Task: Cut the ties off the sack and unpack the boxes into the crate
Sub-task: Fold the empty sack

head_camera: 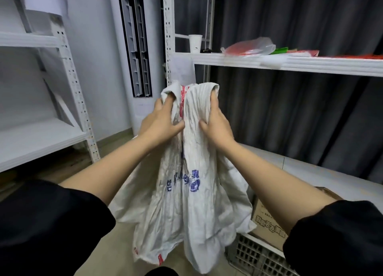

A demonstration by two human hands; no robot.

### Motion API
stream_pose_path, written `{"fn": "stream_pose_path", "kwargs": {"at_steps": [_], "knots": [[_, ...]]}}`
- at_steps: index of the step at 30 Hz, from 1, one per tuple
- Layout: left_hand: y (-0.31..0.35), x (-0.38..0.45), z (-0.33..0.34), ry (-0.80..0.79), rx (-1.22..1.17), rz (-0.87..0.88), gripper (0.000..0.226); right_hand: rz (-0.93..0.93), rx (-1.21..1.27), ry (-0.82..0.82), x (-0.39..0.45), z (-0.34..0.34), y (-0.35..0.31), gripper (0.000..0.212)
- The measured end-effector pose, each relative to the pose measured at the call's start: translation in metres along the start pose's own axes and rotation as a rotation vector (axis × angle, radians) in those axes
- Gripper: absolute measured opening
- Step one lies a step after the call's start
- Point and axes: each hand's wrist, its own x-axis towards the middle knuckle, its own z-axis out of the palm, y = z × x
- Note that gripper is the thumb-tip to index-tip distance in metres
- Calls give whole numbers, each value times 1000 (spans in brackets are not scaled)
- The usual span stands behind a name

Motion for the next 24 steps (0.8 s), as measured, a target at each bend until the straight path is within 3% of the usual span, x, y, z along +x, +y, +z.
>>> {"fn": "stream_pose_path", "kwargs": {"at_steps": [2,4,8,11,13,14,16,18,20,24], "knots": [[9,0,6,-74,-107,0,82,-2,132,-79,-2,2,-5,91],[12,1,12,-166,-285,-6,88,25,443,-193,-4,1,-14,86],[13,4,15,-157,-632,-55,114,218,1007,-416,1,-14,-22,48],[20,1,24,-64,-587,-205,116,295,1187,-481,1,-25,-23,30],[23,1,30,42,-524,-255,100,366,1283,-442,0,-28,-19,14],[23,1,33,87,-487,-241,87,378,1252,-412,-3,-28,-13,13],[24,4,32,151,-440,-247,67,318,934,-319,-12,-25,7,16],[25,9,30,198,-458,-297,58,230,554,-328,-33,-21,27,58],[32,15,29,227,-550,-328,54,199,284,-469,-65,-11,38,92],[49,30,30,256,-672,-337,55,65,-196,-321,-130,33,56,79]]}}
